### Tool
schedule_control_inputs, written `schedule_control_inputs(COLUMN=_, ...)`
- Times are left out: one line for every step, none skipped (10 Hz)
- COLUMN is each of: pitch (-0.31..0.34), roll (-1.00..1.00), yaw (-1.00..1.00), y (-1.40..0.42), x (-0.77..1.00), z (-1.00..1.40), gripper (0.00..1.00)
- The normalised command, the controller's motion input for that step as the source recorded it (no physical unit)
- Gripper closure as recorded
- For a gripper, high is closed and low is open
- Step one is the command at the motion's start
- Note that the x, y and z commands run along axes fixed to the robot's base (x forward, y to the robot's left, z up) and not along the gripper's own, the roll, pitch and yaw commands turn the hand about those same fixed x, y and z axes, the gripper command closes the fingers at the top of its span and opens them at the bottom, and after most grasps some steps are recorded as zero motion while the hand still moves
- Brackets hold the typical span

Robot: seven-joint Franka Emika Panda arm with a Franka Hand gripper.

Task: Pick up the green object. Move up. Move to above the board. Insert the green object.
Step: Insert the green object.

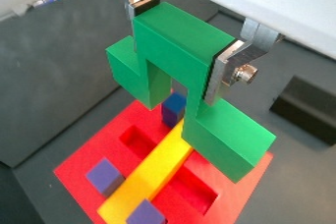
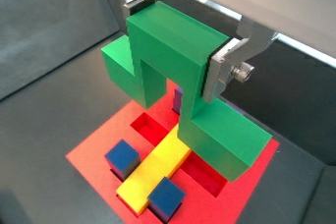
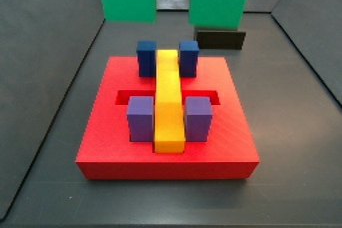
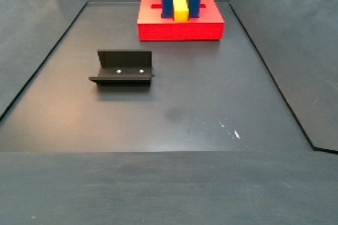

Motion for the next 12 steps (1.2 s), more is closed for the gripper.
schedule_control_inputs(pitch=-0.073, roll=0.03, yaw=0.09, y=0.0, x=0.07, z=-0.43, gripper=1.0)
schedule_control_inputs(pitch=-0.043, roll=0.02, yaw=0.12, y=0.0, x=0.25, z=-0.33, gripper=1.0)
schedule_control_inputs(pitch=-0.12, roll=0.0, yaw=0.2, y=0.0, x=0.19, z=-0.43, gripper=1.0)
schedule_control_inputs(pitch=-0.136, roll=0.08, yaw=0.25, y=-0.08, x=0.16, z=-0.51, gripper=1.0)
schedule_control_inputs(pitch=-0.143, roll=0.12, yaw=0.19, y=-0.13, x=0.14, z=-0.55, gripper=1.0)
schedule_control_inputs(pitch=-0.156, roll=0.15, yaw=0.13, y=-0.1, x=0.01, z=-0.52, gripper=1.0)
schedule_control_inputs(pitch=-0.176, roll=0.23, yaw=0.07, y=-0.12, x=0.0, z=-0.47, gripper=1.0)
schedule_control_inputs(pitch=-0.176, roll=0.21, yaw=0.05, y=-0.09, x=-0.07, z=-0.35, gripper=1.0)
schedule_control_inputs(pitch=-0.206, roll=0.1, yaw=0.08, y=0.0, x=-0.13, z=-0.31, gripper=1.0)
schedule_control_inputs(pitch=-0.234, roll=0.06, yaw=0.1, y=0.0, x=-0.13, z=-0.28, gripper=1.0)
schedule_control_inputs(pitch=-0.191, roll=0.05, yaw=0.11, y=-0.01, x=-0.16, z=-0.13, gripper=1.0)
schedule_control_inputs(pitch=-0.156, roll=0.02, yaw=0.11, y=-0.05, x=-0.16, z=-0.09, gripper=1.0)
